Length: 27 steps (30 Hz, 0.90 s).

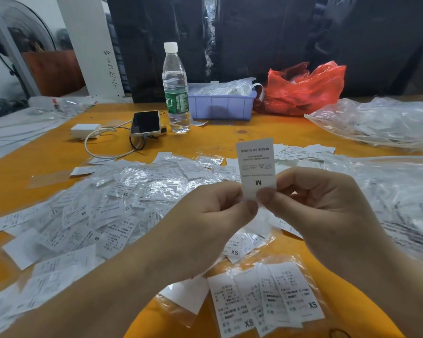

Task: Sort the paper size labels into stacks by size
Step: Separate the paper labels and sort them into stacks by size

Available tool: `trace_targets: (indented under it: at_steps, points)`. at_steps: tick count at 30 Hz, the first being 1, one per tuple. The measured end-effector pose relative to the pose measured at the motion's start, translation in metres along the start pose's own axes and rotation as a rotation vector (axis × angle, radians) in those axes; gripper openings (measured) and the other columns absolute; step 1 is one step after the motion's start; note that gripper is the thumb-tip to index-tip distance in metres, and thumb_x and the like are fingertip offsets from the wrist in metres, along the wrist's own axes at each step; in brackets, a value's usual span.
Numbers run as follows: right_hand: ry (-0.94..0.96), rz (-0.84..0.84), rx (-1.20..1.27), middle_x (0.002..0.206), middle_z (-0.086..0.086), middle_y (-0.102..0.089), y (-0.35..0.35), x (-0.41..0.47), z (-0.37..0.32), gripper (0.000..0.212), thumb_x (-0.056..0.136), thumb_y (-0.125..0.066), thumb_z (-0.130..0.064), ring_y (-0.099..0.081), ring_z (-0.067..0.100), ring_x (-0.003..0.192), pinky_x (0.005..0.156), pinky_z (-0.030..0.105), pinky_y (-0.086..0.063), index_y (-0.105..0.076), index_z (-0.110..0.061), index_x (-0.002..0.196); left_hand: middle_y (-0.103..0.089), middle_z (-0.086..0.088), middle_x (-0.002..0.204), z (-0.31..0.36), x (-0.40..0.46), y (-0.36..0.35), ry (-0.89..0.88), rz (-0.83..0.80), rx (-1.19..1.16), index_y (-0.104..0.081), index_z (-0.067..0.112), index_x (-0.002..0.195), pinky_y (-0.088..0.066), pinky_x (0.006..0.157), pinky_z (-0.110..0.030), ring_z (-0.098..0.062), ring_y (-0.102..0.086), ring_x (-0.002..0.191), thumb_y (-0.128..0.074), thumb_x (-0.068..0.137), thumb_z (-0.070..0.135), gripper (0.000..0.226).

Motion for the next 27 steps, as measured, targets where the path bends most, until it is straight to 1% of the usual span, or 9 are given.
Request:
trace_targets:
  at_steps: [4, 6, 8, 10, 15, 18, 20, 24, 27]
  points:
    - [-0.040, -0.020, 0.087, 0.087, 0.005, -0.075, 0.000, 0.001, 0.004, 0.010, 0.076, -0.071, -0.032, -0.061, 0.040, 0.074, 0.065, 0.058, -0.051, -0.077, -0.025, 0.080, -0.049, 0.013, 0.058, -0.001, 0.000, 0.008, 0.023, 0.086, 0.017, -0.070, 0.019, 0.088, -0.040, 0.060, -0.025, -0.005, -0.044, 0.057, -0.052, 0.086, 0.045, 0.032]
    - [-0.061, -0.046, 0.110, 0.090, 0.004, -0.075, -0.001, 0.002, 0.005, 0.012, 0.076, -0.071, -0.032, -0.062, 0.032, 0.074, 0.065, 0.050, -0.054, -0.077, -0.023, 0.082, -0.052, 0.003, 0.060, 0.001, 0.000, 0.012, 0.016, 0.128, 0.022, -0.070, 0.025, 0.085, -0.042, 0.060, -0.024, -0.010, -0.048, 0.057, -0.052, 0.085, 0.047, 0.028]
    - [-0.079, -0.088, 0.131, 0.091, 0.001, -0.075, -0.004, 0.001, 0.006, 0.012, 0.077, -0.070, -0.028, -0.063, 0.020, 0.071, 0.062, 0.038, -0.056, -0.078, -0.024, 0.085, -0.057, -0.014, 0.072, 0.004, -0.001, 0.015, 0.014, 0.164, 0.035, -0.071, 0.032, 0.087, -0.042, 0.060, -0.029, -0.029, -0.049, 0.063, -0.052, 0.084, 0.049, 0.026]
    - [-0.086, -0.124, 0.146, 0.087, 0.000, -0.075, -0.008, 0.001, 0.007, 0.015, 0.077, -0.069, -0.024, -0.063, 0.014, 0.069, 0.060, 0.032, -0.055, -0.078, -0.029, 0.087, -0.058, -0.020, 0.080, 0.006, -0.002, 0.019, 0.004, 0.204, 0.040, -0.071, 0.038, 0.086, -0.043, 0.059, -0.034, -0.035, -0.051, 0.067, -0.053, 0.083, 0.050, 0.022]
    - [-0.075, -0.134, 0.179, 0.077, 0.008, -0.072, -0.010, 0.000, 0.006, 0.015, 0.076, -0.071, -0.018, -0.063, 0.018, 0.059, 0.057, 0.029, -0.054, -0.078, -0.025, 0.087, -0.060, -0.019, 0.077, 0.006, -0.003, 0.020, -0.022, 0.220, 0.040, -0.071, 0.035, 0.086, -0.046, 0.060, -0.043, -0.036, -0.053, 0.069, -0.055, 0.083, 0.049, 0.021]
    - [-0.068, -0.108, 0.160, 0.074, 0.008, -0.071, -0.007, 0.000, 0.004, 0.014, 0.076, -0.071, -0.017, -0.063, 0.015, 0.055, 0.055, 0.024, -0.052, -0.077, -0.023, 0.087, -0.060, -0.006, 0.067, 0.006, -0.003, 0.021, -0.046, 0.228, 0.060, -0.070, 0.031, 0.083, -0.047, 0.055, -0.027, -0.016, -0.052, 0.056, -0.057, 0.083, 0.047, 0.020]
    - [-0.058, -0.097, 0.149, 0.072, 0.008, -0.071, -0.006, 0.000, 0.001, 0.013, 0.078, -0.074, -0.013, -0.061, 0.013, 0.052, 0.052, 0.022, -0.051, -0.077, -0.022, 0.088, -0.059, -0.006, 0.067, 0.006, -0.002, 0.020, -0.046, 0.205, 0.045, -0.070, 0.030, 0.084, -0.044, 0.054, -0.022, -0.009, -0.049, 0.057, -0.060, 0.082, 0.046, 0.019]
    - [-0.093, -0.083, 0.186, 0.069, 0.011, -0.070, -0.005, 0.001, -0.001, 0.012, 0.074, -0.071, -0.017, -0.055, 0.013, 0.046, 0.049, 0.026, -0.051, -0.077, -0.015, 0.084, -0.061, -0.019, 0.081, 0.005, -0.002, 0.013, -0.022, 0.133, 0.013, -0.072, 0.034, 0.090, -0.042, 0.059, -0.032, -0.028, -0.048, 0.063, -0.061, 0.082, 0.047, 0.019]
    - [-0.113, -0.067, 0.189, 0.064, 0.009, -0.068, -0.003, 0.002, 0.001, 0.020, 0.081, -0.069, 0.005, -0.053, 0.011, 0.044, 0.047, 0.025, -0.050, -0.077, -0.013, 0.079, -0.060, -0.022, 0.085, 0.005, -0.002, 0.008, -0.030, 0.095, -0.003, -0.072, 0.035, 0.093, -0.041, 0.060, -0.034, -0.031, -0.048, 0.066, -0.062, 0.083, 0.046, 0.019]
Point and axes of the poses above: each hand's wrist, its own x-axis towards the middle knuckle, its own y-axis out of the back of the hand, z = x × y, the point moved 8 cm from there along x, towards the middle knuckle
